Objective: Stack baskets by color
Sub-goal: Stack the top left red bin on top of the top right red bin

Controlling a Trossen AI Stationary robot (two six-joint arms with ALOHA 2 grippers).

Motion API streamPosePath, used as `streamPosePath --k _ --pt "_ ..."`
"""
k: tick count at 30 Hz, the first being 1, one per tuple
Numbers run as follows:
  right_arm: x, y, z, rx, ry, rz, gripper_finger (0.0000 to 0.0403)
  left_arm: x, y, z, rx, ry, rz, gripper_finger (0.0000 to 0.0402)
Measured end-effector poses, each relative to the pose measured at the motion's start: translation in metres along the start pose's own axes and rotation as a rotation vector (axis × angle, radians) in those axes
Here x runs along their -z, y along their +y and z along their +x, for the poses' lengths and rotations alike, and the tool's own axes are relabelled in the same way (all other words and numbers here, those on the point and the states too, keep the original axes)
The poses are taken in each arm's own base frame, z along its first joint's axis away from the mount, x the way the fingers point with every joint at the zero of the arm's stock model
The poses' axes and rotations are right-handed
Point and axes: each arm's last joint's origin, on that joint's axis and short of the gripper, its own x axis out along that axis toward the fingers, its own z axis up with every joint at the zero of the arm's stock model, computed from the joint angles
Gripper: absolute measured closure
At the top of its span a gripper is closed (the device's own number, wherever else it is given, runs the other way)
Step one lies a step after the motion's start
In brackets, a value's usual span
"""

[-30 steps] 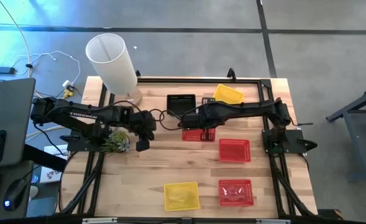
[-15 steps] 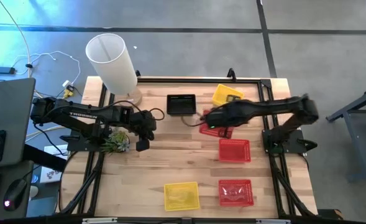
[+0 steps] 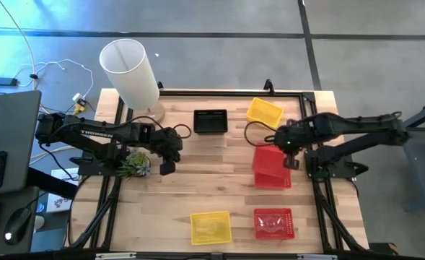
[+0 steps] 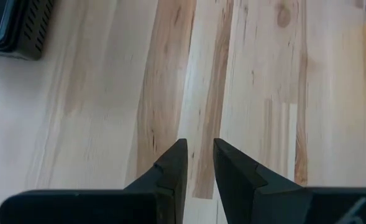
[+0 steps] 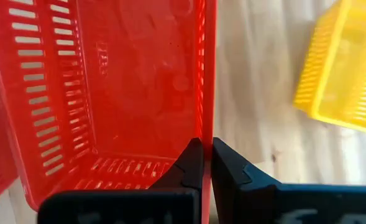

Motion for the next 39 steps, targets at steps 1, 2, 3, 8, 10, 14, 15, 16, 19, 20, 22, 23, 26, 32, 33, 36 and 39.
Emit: streamPosePath --k 1,2,3,8,10,14,15,16,19,20,22,23,26,32,33,36,39 --pt "0.005 0.0 0.002 -0.018 -0.008 -0.012 0.0403 0.0 0.0 0.0 0.0 0.0 -0.009 0.0338" --pt "0.009 0.0 0.005 -0.034 -0.008 -0.025 0.0403 0.0 0.0 0.0 0.0 0.0 -0.016 0.0338" --pt "0.014 0.0 0.009 -0.048 -0.005 -0.033 0.0403 0.0 0.0 0.0 0.0 -0.001 -0.021 0.0338" --pt "0.027 0.001 0.031 -0.084 0.038 -0.037 0.0403 0.0 0.0 0.0 0.0 -0.002 -0.026 0.0338" --pt "0.029 0.002 0.038 -0.101 0.05 -0.043 0.0403 0.0 0.0 0.0 0.0 -0.002 -0.026 0.0338" --pt "0.032 0.004 0.049 -0.131 0.057 -0.063 0.0403 0.0 0.0 0.0 0.0 -0.002 -0.026 0.0338" --pt "0.032 0.004 0.051 -0.136 0.057 -0.063 0.0403 0.0 0.0 0.0 0.0 -0.003 -0.025 0.0338" --pt "0.032 0.005 0.053 -0.138 0.052 -0.063 0.0403 0.0 0.0 0.0 0.0 -0.003 -0.025 0.0338" --pt "0.033 0.005 0.059 -0.141 0.045 -0.062 0.0403 0.0 0.0 0.0 0.0 -0.003 -0.024 0.0338" --pt "0.034 0.005 0.061 -0.142 0.051 -0.06 0.0403 0.0 0.0 0.0 0.0 -0.003 -0.024 0.0338" --pt "0.034 0.006 0.064 -0.141 0.059 -0.033 0.0403 0.0 0.0 0.0 0.001 -0.003 -0.022 0.0338" --pt "0.034 0.006 0.064 -0.141 0.062 -0.019 0.0403 0.0 0.0 0.0 0.001 -0.003 -0.022 0.0338" --pt "0.034 0.006 0.065 -0.141 0.064 -0.012 0.04 0.0 0.0 0.0 0.001 -0.003 -0.021 0.0338" --pt "0.032 0.006 0.065 -0.144 0.047 -0.01 0.0391 0.0 0.0 0.0 0.004 -0.002 -0.022 0.0338" --pt "0.032 0.006 0.065 -0.144 0.048 -0.01 0.0389 0.0 0.0 0.0 0.004 -0.002 -0.022 0.0338" --pt "0.032 0.006 0.066 -0.144 0.05 -0.01 0.0382 0.0 0.0 0.0 0.003 -0.002 -0.022 0.0338" --pt "0.032 0.006 0.066 -0.143 0.053 -0.006 0.037 0.0 0.0 0.0 0.002 -0.002 -0.021 0.0338"
